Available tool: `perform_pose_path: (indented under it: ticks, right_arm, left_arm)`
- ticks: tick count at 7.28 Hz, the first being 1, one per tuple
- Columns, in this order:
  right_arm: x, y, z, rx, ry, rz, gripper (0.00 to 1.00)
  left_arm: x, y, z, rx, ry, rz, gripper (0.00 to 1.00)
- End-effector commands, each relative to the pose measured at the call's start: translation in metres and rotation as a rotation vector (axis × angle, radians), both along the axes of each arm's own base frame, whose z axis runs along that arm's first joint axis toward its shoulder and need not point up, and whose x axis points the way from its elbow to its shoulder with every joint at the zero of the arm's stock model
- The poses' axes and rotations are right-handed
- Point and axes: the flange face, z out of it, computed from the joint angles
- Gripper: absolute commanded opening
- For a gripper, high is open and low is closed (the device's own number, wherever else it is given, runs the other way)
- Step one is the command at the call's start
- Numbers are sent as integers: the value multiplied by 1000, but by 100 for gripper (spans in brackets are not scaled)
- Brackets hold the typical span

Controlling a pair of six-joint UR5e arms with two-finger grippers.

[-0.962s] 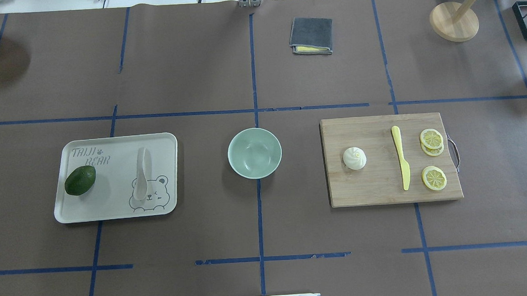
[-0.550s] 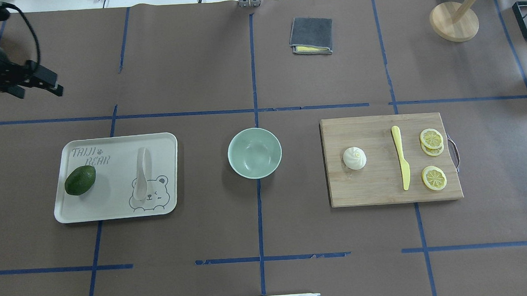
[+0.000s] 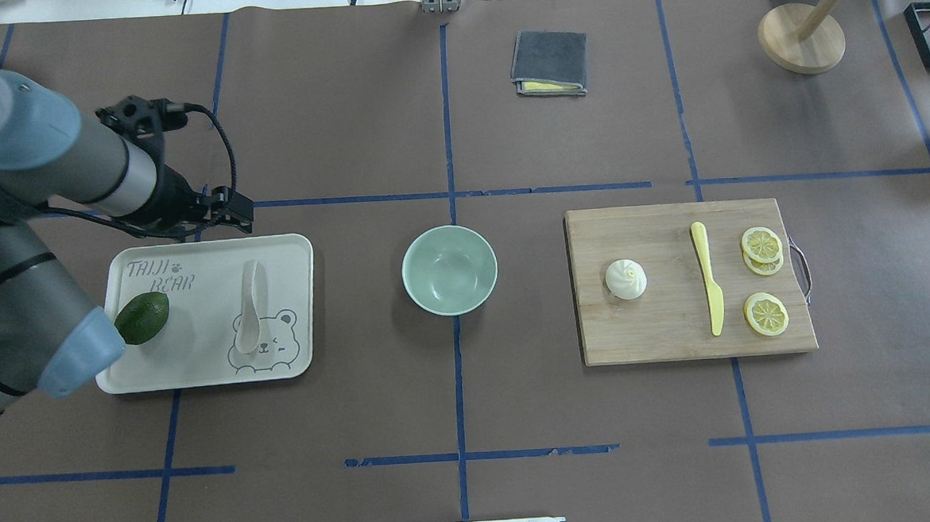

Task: Put spoon and bun in bowl

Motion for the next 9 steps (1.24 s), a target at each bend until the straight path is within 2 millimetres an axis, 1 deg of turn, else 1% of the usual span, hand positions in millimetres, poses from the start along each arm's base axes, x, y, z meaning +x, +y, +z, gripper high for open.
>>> perform_pose_path:
  ticks: [1, 2, 3, 4, 5, 7, 8, 9]
  right_arm:
    - [-34, 1, -44, -39, -34, 38, 100]
    - [-43, 3, -60, -35, -43, 43, 100]
    - [-55, 7, -72, -54, -55, 55, 100]
    - [-60, 11, -82, -47, -63, 54, 100]
    - [-69, 15, -89, -58, -70, 54, 100]
    - [-81, 20, -100, -64, -79, 51, 100]
    - [-86, 21, -101, -70, -79, 49, 100]
    - [-90, 19, -105, -63, -80, 42, 100]
  left_arm:
    - [47, 10, 17, 4, 0, -11, 96]
    - [52, 8, 27, -1, -4, -17, 94]
    - [56, 8, 33, -3, -15, -15, 93]
    - [62, 13, 37, 1, -28, -13, 92]
    - [65, 15, 42, -1, -36, -10, 91]
    - [77, 24, 52, -12, -53, 10, 89]
    - [81, 27, 51, -5, -58, 8, 88]
    - [80, 27, 50, -2, -56, 5, 86]
